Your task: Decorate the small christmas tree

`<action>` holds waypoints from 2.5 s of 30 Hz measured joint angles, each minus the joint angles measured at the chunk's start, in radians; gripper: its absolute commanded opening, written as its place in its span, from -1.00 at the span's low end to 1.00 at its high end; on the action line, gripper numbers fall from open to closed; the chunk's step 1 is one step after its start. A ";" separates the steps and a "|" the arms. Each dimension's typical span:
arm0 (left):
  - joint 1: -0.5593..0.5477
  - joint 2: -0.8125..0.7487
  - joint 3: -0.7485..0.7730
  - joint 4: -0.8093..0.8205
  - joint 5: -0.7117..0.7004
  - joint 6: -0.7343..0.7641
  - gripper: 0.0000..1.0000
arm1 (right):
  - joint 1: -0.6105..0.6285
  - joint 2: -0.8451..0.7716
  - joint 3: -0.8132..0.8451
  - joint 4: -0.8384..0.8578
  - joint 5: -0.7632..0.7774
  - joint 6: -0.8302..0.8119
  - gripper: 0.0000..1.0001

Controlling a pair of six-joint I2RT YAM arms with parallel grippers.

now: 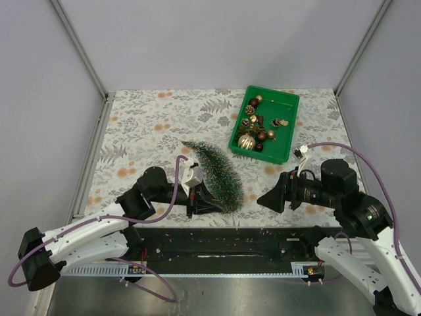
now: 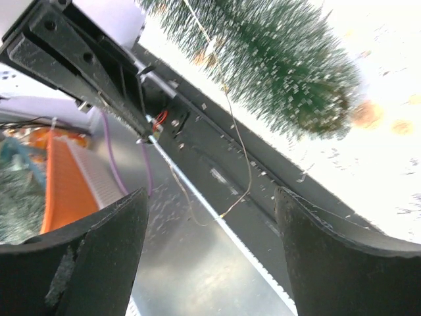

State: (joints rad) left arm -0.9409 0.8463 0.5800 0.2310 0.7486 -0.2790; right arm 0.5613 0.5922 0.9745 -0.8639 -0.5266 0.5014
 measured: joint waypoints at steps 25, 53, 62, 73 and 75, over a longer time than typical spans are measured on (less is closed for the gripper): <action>0.049 -0.092 -0.074 -0.008 0.034 0.012 -1.00 | 0.000 0.389 0.187 0.164 0.167 -0.302 -1.00; 0.372 -0.375 -0.089 -0.457 -0.008 0.204 -1.00 | 0.001 -0.047 -0.070 -0.275 0.143 0.087 -1.00; 0.379 -0.389 -0.051 -0.529 -0.261 0.195 -1.00 | 0.000 -0.104 -0.171 -0.111 -0.109 0.152 -1.00; 0.446 -0.336 -0.050 -0.560 -0.718 0.276 -1.00 | 0.003 -0.012 -0.237 0.066 -0.183 0.175 0.18; 0.451 -0.326 -0.049 -0.579 -0.789 0.314 -1.00 | 0.003 0.010 -0.231 0.063 -0.189 0.158 0.30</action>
State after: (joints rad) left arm -0.4900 0.5201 0.5308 -0.3485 -0.0406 0.0345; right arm 0.5640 0.6022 0.7437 -0.8005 -0.7155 0.6590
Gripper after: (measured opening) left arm 0.016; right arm 0.569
